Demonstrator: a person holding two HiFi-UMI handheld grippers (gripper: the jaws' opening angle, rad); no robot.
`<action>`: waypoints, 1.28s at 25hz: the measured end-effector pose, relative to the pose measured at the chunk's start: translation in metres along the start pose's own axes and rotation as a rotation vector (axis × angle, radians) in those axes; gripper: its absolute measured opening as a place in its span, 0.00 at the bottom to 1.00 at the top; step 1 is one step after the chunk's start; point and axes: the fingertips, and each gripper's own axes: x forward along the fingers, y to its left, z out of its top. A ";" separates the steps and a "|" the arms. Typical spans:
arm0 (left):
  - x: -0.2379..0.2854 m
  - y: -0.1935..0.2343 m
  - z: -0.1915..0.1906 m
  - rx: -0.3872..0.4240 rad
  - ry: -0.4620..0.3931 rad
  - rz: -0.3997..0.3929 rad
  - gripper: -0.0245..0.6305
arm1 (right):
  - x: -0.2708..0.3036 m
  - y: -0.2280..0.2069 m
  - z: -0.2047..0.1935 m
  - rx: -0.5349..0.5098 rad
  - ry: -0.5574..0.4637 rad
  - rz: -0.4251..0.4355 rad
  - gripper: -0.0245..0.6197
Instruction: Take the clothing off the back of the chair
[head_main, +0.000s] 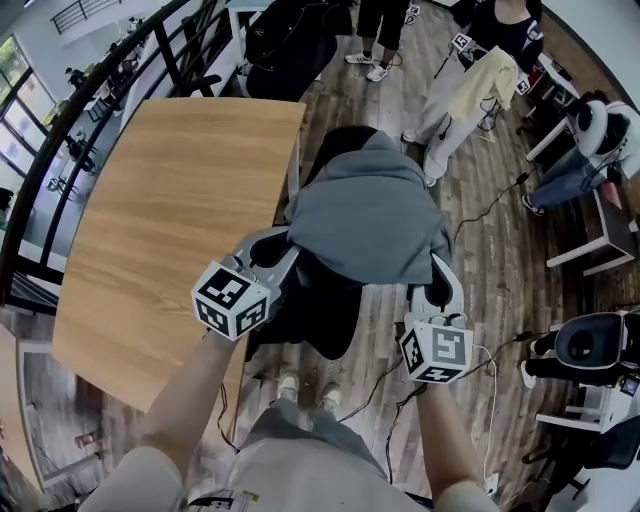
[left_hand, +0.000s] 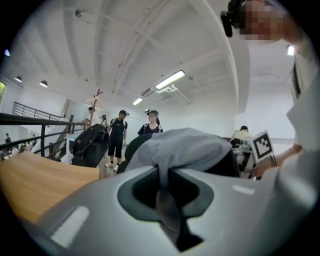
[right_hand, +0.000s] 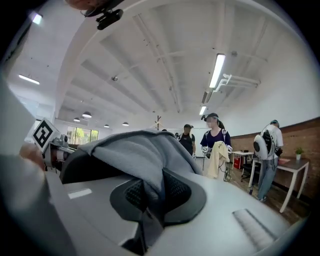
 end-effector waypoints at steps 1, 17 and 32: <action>-0.006 0.001 0.011 0.008 -0.029 0.014 0.09 | -0.002 -0.001 0.005 0.014 -0.013 -0.006 0.09; -0.142 -0.004 0.155 0.110 -0.374 0.201 0.09 | -0.048 0.057 0.177 -0.020 -0.384 0.084 0.08; -0.335 -0.009 0.197 0.288 -0.450 0.489 0.09 | -0.102 0.209 0.300 0.005 -0.637 0.410 0.08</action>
